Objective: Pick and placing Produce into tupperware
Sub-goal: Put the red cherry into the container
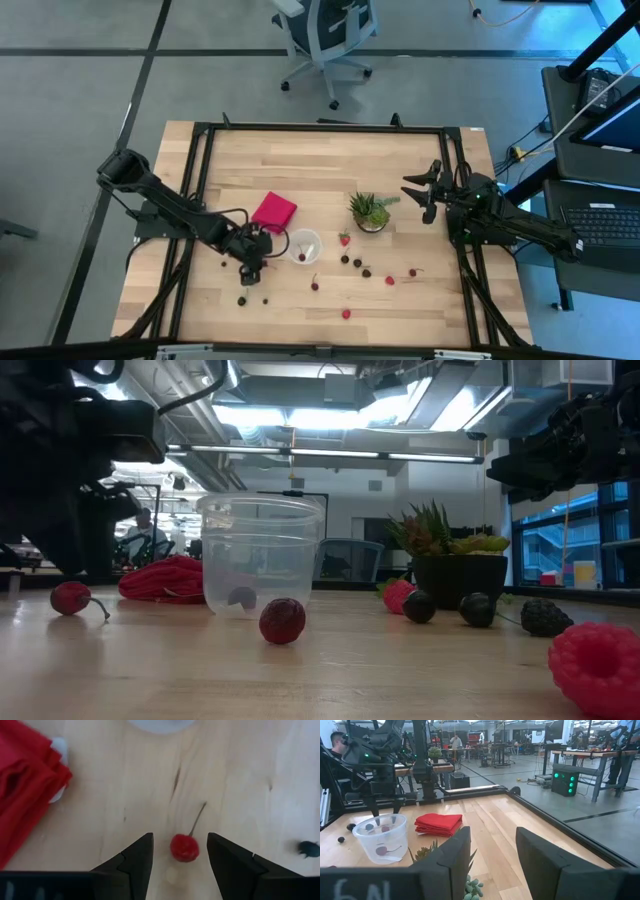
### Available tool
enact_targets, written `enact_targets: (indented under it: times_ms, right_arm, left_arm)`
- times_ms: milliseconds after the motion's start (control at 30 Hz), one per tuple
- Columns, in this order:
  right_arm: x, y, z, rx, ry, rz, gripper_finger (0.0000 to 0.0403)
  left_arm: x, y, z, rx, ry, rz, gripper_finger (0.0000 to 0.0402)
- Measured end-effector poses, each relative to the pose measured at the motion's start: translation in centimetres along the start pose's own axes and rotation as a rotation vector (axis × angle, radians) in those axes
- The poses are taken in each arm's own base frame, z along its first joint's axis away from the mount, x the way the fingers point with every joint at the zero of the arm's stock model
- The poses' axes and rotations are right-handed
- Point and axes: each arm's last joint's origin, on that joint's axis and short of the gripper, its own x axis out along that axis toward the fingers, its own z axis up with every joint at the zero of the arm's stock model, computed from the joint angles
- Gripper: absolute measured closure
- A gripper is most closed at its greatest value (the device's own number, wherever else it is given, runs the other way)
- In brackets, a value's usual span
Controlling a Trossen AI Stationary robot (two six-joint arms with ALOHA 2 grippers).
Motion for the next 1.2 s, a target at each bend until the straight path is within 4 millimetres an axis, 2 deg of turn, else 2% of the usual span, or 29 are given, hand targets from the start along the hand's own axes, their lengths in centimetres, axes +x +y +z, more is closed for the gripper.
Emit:
enact_targets:
  times_ms: [200, 567, 900, 1200]
  right_arm:
    - [0.0, 0.0, 0.0, 0.000, 0.000, 0.000, 0.0242]
    - [0.0, 0.0, 0.0, -0.003, 0.000, 0.000, 0.0242]
    - [0.0, 0.0, 0.0, -0.003, 0.000, 0.000, 0.0242]
    - [0.0, 0.0, 0.0, -0.004, 0.000, 0.000, 0.0242]
  left_arm:
    - [0.4, -0.1, 0.0, -0.008, -0.043, -0.032, 0.0234]
    - [2.6, -0.2, -0.7, -0.013, 0.025, 0.022, 0.0276]
    - [2.6, -0.7, -1.3, 0.001, 0.029, 0.037, 0.0302]
    - [2.7, -0.6, -1.3, 0.000, 0.027, 0.044, 0.0352]
